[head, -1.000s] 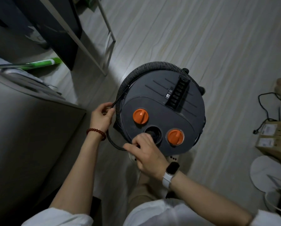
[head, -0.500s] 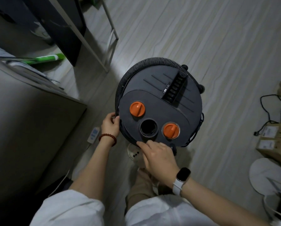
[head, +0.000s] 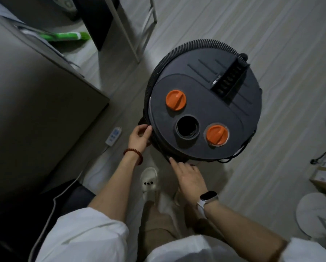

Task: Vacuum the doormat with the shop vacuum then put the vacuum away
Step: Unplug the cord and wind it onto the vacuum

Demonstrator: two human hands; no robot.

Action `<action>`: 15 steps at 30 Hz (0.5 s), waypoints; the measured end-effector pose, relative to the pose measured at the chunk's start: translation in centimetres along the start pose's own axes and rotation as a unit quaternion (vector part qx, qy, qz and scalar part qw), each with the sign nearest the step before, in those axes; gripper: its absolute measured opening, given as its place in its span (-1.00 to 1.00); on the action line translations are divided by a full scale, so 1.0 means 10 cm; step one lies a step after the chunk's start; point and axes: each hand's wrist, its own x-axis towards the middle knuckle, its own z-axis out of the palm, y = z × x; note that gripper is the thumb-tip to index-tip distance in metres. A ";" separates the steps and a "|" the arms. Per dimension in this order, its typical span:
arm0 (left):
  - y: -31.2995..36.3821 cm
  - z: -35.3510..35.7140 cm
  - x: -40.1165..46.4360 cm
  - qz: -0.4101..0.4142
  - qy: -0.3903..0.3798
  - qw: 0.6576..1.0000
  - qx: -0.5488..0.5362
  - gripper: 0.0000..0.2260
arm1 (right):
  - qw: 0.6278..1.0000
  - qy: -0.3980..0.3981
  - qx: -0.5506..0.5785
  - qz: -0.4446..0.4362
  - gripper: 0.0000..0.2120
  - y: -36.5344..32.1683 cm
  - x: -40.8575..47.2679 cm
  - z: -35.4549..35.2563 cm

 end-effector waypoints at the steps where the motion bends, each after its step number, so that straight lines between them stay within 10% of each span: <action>1: -0.06 -0.01 0.03 -0.027 -0.014 0.999 -0.018 -0.67 | 1.000 -0.005 0.007 0.018 -0.41 -0.02 0.01 0.06; 6: -0.23 -0.04 0.12 -0.060 -0.070 0.994 -0.054 -0.58 | 0.996 0.004 0.043 0.080 -0.58 -0.17 0.09 0.24; 15: -0.31 0.00 0.23 0.111 -0.022 0.991 0.064 -0.82 | 0.974 -0.140 0.079 0.160 -0.39 -0.35 0.25 0.36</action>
